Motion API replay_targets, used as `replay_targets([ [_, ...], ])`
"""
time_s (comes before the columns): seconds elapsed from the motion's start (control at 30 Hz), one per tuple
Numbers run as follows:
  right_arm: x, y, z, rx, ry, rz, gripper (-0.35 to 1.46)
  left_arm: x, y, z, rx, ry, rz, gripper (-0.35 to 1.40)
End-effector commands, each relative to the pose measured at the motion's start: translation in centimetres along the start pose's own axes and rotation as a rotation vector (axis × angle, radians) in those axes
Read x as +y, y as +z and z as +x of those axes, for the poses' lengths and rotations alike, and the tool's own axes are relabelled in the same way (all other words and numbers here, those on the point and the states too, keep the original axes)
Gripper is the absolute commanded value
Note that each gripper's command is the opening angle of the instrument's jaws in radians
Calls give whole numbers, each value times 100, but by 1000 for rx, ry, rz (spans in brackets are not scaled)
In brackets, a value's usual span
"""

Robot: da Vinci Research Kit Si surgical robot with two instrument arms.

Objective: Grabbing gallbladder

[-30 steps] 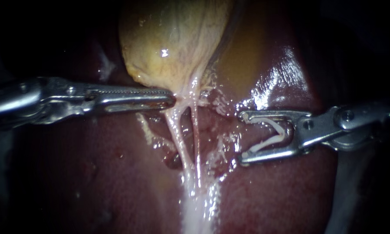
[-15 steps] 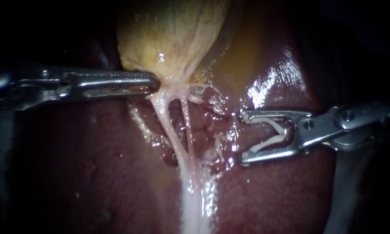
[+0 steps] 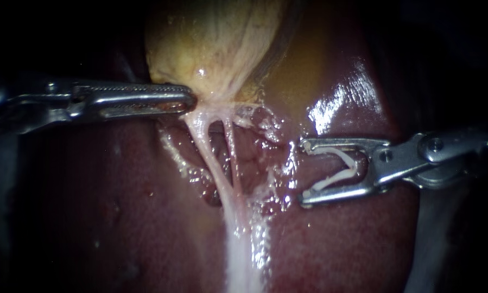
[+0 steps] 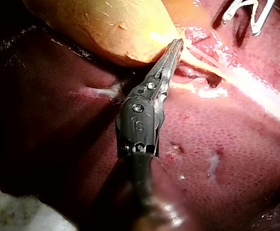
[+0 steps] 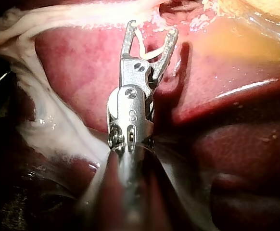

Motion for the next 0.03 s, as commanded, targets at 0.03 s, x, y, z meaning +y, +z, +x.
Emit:
replay_targets([
  [0.03,0,0,0,0,0,0,50,0,0,0,0,0,0,-35],
])
